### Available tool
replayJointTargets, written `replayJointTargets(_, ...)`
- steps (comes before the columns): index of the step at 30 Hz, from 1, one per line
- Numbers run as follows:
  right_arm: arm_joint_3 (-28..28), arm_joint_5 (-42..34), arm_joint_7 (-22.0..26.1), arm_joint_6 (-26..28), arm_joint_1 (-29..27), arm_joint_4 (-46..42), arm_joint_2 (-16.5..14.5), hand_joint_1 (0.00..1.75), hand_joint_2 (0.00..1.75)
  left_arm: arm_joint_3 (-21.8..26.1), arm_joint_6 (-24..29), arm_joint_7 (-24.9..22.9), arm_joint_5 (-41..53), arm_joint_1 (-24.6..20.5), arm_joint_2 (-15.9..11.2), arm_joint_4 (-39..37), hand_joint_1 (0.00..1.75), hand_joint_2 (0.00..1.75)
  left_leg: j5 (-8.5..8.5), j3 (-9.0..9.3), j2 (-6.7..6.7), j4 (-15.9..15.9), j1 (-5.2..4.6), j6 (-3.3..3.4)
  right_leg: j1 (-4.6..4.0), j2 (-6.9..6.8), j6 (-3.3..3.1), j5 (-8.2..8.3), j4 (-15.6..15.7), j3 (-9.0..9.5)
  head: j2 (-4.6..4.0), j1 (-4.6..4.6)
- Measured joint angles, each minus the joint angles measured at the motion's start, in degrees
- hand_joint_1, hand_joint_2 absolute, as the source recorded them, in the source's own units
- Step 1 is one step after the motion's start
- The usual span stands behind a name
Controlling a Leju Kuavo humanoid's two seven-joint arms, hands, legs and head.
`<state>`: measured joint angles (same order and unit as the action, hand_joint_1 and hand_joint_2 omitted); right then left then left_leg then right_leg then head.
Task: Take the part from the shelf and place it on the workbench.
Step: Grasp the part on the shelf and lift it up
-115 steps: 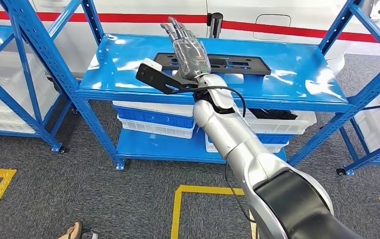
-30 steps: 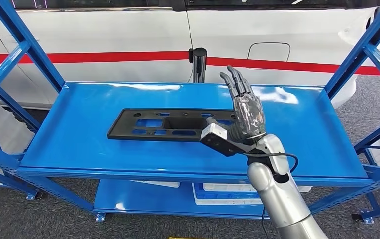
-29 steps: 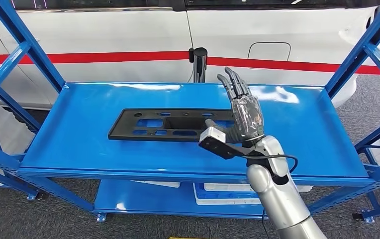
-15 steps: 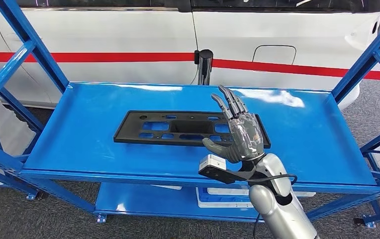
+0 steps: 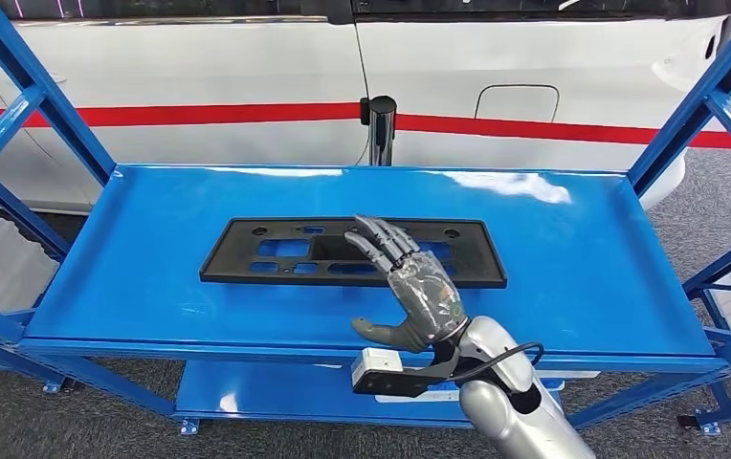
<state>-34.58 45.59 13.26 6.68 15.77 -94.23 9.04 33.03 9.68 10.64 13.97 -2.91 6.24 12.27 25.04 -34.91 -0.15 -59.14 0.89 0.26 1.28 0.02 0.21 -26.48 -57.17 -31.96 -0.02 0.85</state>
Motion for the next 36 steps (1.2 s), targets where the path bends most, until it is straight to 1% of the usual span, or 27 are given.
replayJointTargets(1, -0.9, 0.1, -0.2, -0.4, 0.3, 0.9, -0.2, 0.00, 1.75, 0.2, 0.0, -0.1, 0.0, -0.1, 0.0, 0.0, 0.00, 0.00, -0.20, 0.63, -0.04, 1.4, -0.16, 0.20, -0.13, 0.00, 0.24, -0.07, 0.0, 0.03, 0.00, -0.02)
replayJointTargets(2, -1.6, 0.1, -0.4, -0.7, 0.6, 2.1, -0.4, 0.00, 1.75, 0.3, 0.1, -0.3, 0.0, -0.1, 0.0, 0.0, 0.00, 0.00, 0.05, 0.66, -0.12, 1.5, -0.40, 0.46, -0.23, 0.00, 0.52, -0.08, 0.1, 0.02, 0.00, -0.04)
replayJointTargets(4, -2.7, 0.3, -1.1, -0.9, 1.6, 5.3, -1.4, 0.00, 1.75, 0.6, 0.3, -0.6, 0.0, -0.1, 0.0, 0.0, 0.00, 0.00, -0.15, 0.82, -0.23, 1.8, -0.61, 1.17, -0.31, -0.05, 1.19, -0.06, 0.4, 0.12, 0.00, -0.03)
replayJointTargets(5, -3.0, 0.4, -1.4, -0.8, 2.3, 7.0, -1.9, 0.00, 1.75, 0.9, 0.4, -0.7, 0.0, -0.1, 0.1, 0.0, 0.00, 0.00, -0.37, 1.02, -0.26, 2.1, -0.67, 1.24, -0.39, -0.08, 1.13, 0.09, 0.6, 0.29, 0.00, -0.14)
replayJointTargets(6, -3.2, 0.4, -1.7, -0.8, 3.3, 8.9, -2.5, 0.00, 1.75, 1.1, 0.4, -0.8, -0.1, -0.1, 0.2, 0.0, 0.00, 0.00, -0.62, 1.21, -0.31, 2.4, -0.74, 1.23, -0.54, -0.11, 0.89, 0.15, 0.8, 0.48, 0.00, -0.25)
replayJointTargets(8, -3.5, 0.5, -2.1, -0.9, 5.5, 12.7, -3.5, 0.00, 1.75, 1.7, 0.1, -0.8, -0.2, -0.2, 0.4, 0.0, 0.00, 0.00, -0.87, 1.39, -0.39, 2.7, -1.04, 0.97, -0.64, -0.16, 0.36, 0.34, 1.2, 0.83, 0.00, -0.48)
replayJointTargets(9, -3.5, 0.5, -2.2, -1.1, 6.5, 14.4, -3.9, 0.00, 1.75, 1.9, 0.0, -0.8, -0.2, -0.2, 0.6, 0.0, 0.00, 0.00, -0.88, 1.38, -0.43, 2.7, -1.22, 1.03, -0.63, -0.17, 0.37, 0.32, 1.3, 0.90, 0.00, -0.49)
replayJointTargets(14, -4.5, 1.7, -3.0, -2.1, 10.0, 20.7, -5.8, 0.00, 1.75, 3.0, 0.5, -1.3, -0.7, -0.3, 1.0, -0.1, 0.00, 0.00, -0.85, 1.35, -0.45, 2.6, -1.66, 1.64, -0.34, -0.18, 0.68, 0.54, 1.7, 0.99, 0.00, -0.52)
replayJointTargets(17, -5.3, 3.8, -4.9, -0.8, 11.5, 24.1, -6.7, 0.00, 1.75, 3.2, 0.4, -1.4, -0.4, -0.2, 1.1, -0.1, 0.00, 0.00, -0.89, 1.32, -0.45, 2.6, -1.79, 1.83, -0.25, -0.18, 0.96, 0.69, 1.8, 0.97, 0.00, -0.52)
replayJointTargets(20, -5.6, 5.7, -6.7, 2.5, 13.2, 27.9, -7.2, 0.00, 1.75, 3.3, 0.0, -1.4, 0.4, -0.2, 1.1, -0.1, 0.00, 0.00, -0.92, 1.30, -0.44, 2.6, -1.83, 1.91, -0.20, -0.18, 1.22, 0.81, 1.8, 0.95, 0.00, -0.50)
replayJointTargets(23, -5.0, 6.7, -7.3, 4.7, 14.4, 31.4, -7.5, 0.00, 1.75, 3.6, -0.2, -1.4, 1.0, -0.2, 1.1, -0.1, 0.00, 0.00, -0.95, 1.31, -0.43, 2.6, -1.82, 1.96, -0.21, -0.18, 1.33, 0.87, 1.8, 0.94, 0.00, -0.50)
replayJointTargets(29, -4.0, 6.9, -7.4, 5.6, 15.7, 34.7, -7.7, 0.00, 1.75, 3.7, -0.2, -1.4, 1.2, -0.2, 1.1, -0.1, 0.00, 0.00, -0.96, 1.38, -0.40, 2.6, -1.69, 1.96, -0.21, -0.18, 1.57, 0.80, 1.8, 0.93, 0.00, -0.50)
replayJointTargets(36, -3.8, 7.0, -7.4, 5.7, 16.1, 35.8, -8.1, 0.00, 1.75, 3.7, -0.3, -1.4, 1.2, -0.2, 1.1, -0.1, 0.00, 0.00, -0.96, 1.43, -0.40, 2.6, -1.52, 1.95, -0.23, -0.18, 1.56, 0.79, 1.8, 0.92, 0.00, -0.50)
